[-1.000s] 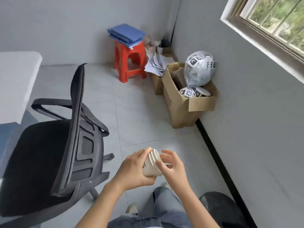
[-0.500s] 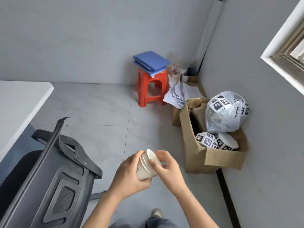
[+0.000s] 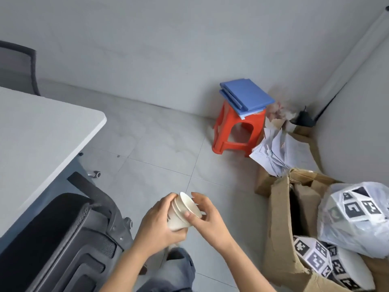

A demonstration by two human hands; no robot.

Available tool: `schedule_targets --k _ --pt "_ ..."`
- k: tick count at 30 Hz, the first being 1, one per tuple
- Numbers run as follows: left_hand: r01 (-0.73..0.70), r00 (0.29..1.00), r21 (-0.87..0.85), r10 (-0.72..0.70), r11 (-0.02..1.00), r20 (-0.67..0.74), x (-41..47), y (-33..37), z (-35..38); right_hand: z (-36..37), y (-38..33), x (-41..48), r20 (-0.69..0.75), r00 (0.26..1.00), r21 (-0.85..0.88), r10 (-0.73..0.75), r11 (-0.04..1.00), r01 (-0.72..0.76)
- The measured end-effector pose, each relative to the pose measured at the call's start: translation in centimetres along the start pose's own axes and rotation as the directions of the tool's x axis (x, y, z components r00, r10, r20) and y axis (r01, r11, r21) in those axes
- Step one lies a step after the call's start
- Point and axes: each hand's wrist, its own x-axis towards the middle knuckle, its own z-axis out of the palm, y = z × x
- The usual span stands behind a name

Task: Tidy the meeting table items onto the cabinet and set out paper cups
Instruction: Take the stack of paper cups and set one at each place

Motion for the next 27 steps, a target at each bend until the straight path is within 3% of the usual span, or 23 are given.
schedule_targets --k 7,10,15,18,22,27 --pt "-0.047 0.988 -0.067 0.037 0.997 -0.147 11.6 -1.1 -4.8 -0.4 -4.6 11.4 -0.023 1.0 0.164 -0.006 0.986 0.01" --pt "-0.001 0.989 -0.072 -0.01 0.997 -0.147 13.2 -2.9 -5.9 0.7 -5.3 14.6 0.043 0.999 0.174 0.015 0.985 -0.022" --pt "0.142 0.947 -0.101 -0.165 0.985 -0.276 14.9 -6.3 -7.7 3.4 -6.6 20.7 0.208 0.977 0.123 0.055 0.989 -0.082" --pt "0.266 0.886 -0.186 -0.316 0.946 -0.341 15.6 -8.1 -9.1 6.0 -7.6 24.9 0.356 0.932 0.077 0.067 0.992 -0.101" --pt "0.43 0.736 -0.335 -0.541 0.838 -0.408 17.2 -10.5 -10.9 9.5 -8.9 30.6 0.564 0.822 -0.036 0.078 0.997 -0.07" --pt "0.485 0.55 -0.438 -0.653 0.757 -0.521 21.1 -11.6 -13.2 12.4 -12.2 37.7 0.719 0.692 -0.108 0.056 0.994 0.032"
